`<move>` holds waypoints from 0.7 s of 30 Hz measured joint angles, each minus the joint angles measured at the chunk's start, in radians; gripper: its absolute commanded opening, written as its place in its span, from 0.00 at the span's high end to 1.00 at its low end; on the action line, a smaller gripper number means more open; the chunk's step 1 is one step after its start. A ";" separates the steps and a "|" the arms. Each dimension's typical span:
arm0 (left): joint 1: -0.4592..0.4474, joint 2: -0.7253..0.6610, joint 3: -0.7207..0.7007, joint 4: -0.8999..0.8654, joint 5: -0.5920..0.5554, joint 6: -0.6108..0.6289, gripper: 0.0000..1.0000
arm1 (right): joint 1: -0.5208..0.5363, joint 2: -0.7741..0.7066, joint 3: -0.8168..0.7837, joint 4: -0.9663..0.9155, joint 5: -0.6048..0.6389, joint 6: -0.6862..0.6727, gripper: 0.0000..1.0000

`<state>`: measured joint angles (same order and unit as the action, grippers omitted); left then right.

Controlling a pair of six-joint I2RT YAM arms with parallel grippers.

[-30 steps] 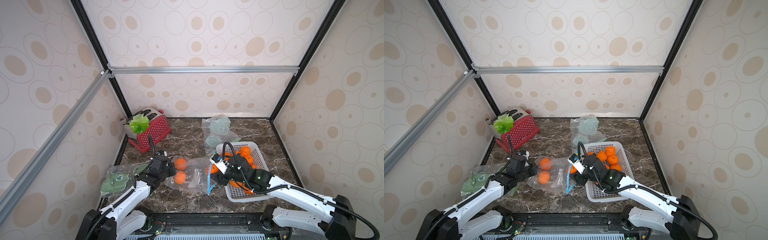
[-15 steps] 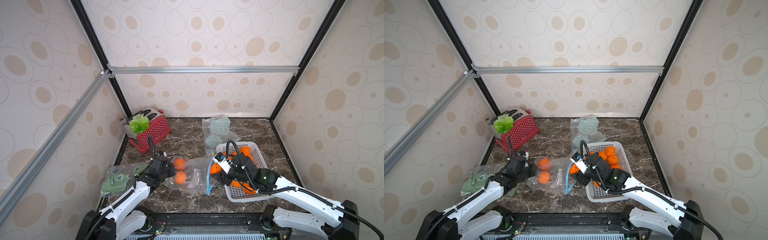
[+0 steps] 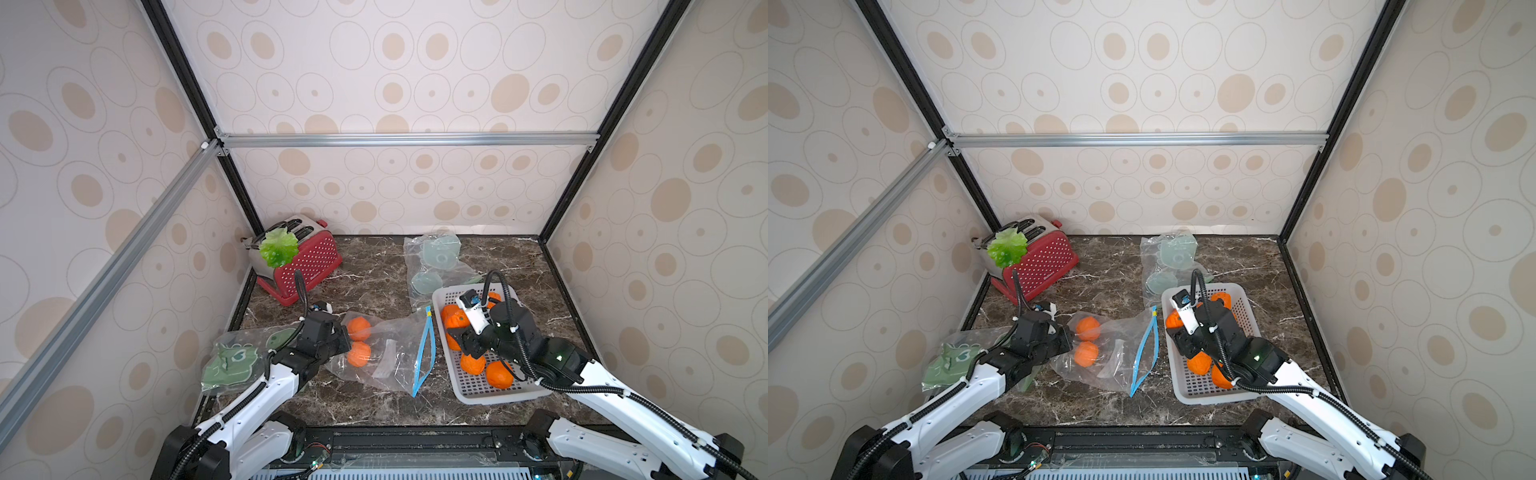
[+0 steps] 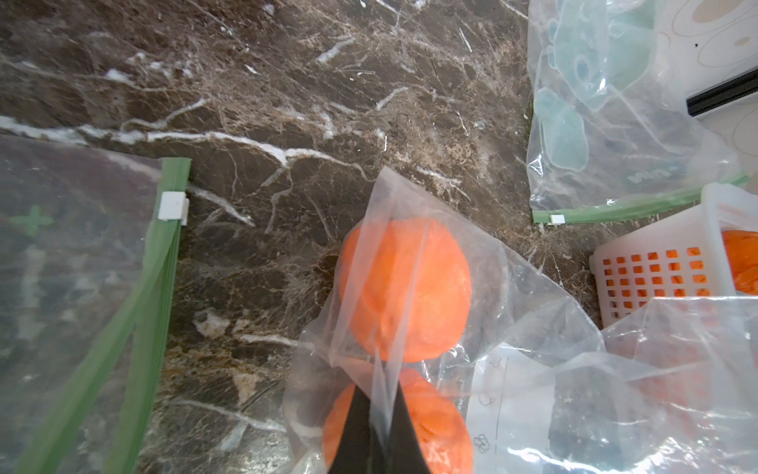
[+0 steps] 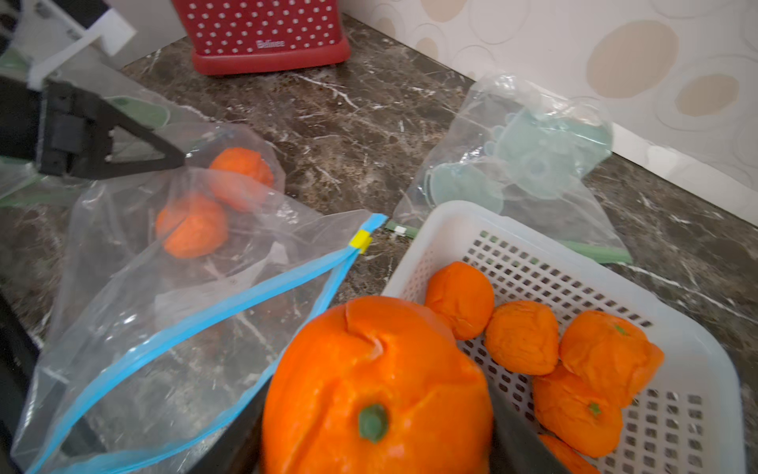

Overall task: Open the zip-top bag and take out the orange
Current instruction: Place the orange in the basket.

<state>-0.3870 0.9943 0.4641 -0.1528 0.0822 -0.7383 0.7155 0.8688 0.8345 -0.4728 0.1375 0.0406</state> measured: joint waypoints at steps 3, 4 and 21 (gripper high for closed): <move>0.000 -0.004 0.000 -0.003 0.000 0.000 1.00 | -0.054 -0.011 0.000 -0.002 0.023 0.026 0.57; 0.000 -0.005 0.000 -0.003 0.000 0.000 1.00 | -0.068 -0.013 0.000 -0.003 0.028 0.033 0.57; 0.000 -0.018 0.000 -0.009 0.000 0.001 1.00 | -0.248 0.079 -0.007 -0.011 0.192 0.158 0.58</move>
<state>-0.3870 0.9768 0.4641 -0.1616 0.0826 -0.7376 0.4675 0.9474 0.8272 -0.4839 0.3298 0.1989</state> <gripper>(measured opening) 0.043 0.647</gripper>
